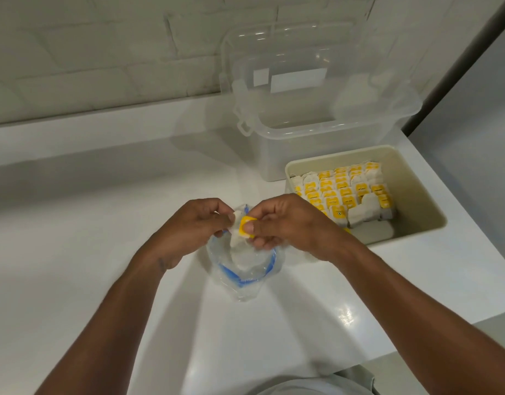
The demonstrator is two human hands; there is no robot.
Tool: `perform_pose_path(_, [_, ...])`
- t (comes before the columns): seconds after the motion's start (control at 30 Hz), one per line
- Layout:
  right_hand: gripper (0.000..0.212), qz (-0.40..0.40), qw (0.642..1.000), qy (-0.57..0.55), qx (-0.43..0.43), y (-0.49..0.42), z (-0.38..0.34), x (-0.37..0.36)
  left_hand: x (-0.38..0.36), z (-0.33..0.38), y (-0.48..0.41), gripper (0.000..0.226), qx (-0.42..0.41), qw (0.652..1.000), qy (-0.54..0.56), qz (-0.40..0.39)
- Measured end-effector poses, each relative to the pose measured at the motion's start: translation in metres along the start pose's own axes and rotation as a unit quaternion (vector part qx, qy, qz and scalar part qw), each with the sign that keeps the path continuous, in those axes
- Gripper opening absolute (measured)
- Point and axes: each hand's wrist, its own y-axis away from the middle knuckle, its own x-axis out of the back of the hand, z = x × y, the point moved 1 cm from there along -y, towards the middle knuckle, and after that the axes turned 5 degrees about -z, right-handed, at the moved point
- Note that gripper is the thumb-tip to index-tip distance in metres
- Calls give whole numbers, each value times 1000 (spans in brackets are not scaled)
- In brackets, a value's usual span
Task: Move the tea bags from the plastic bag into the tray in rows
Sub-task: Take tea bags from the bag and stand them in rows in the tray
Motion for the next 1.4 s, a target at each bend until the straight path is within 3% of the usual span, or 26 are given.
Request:
perform_pose_path(0.07, [10,97,993,63,4,-6,5,7,-4,5,1,12,1,1000,10,-28])
perform_pose_path(0.2, [11,60,998,-3,-6,-4,4,13,0,4,-8,12,16,999,-16,30])
perform_pose_path(0.4, [8,132,982,131,16,-6,4,24,-2,15,-11,12,-14,999,-36,19])
perform_pose_path(0.6, [7,161,975,154,25,3,0,38,-7,29,-17,11,-34,991,-129,22])
perform_pose_path(0.87, [21,128,981,136,42,27,-16,82,-21,81,-22,8,-78,978,-194,19])
perform_pose_path(1.2, [20,54,994,80,51,54,-12,153,-78,129,-45,4,-107,968,-226,34])
perform_pose_path(1.4, [29,7,1000,11,-20,68,10,189,-120,135,-56,5,-96,963,-247,43])
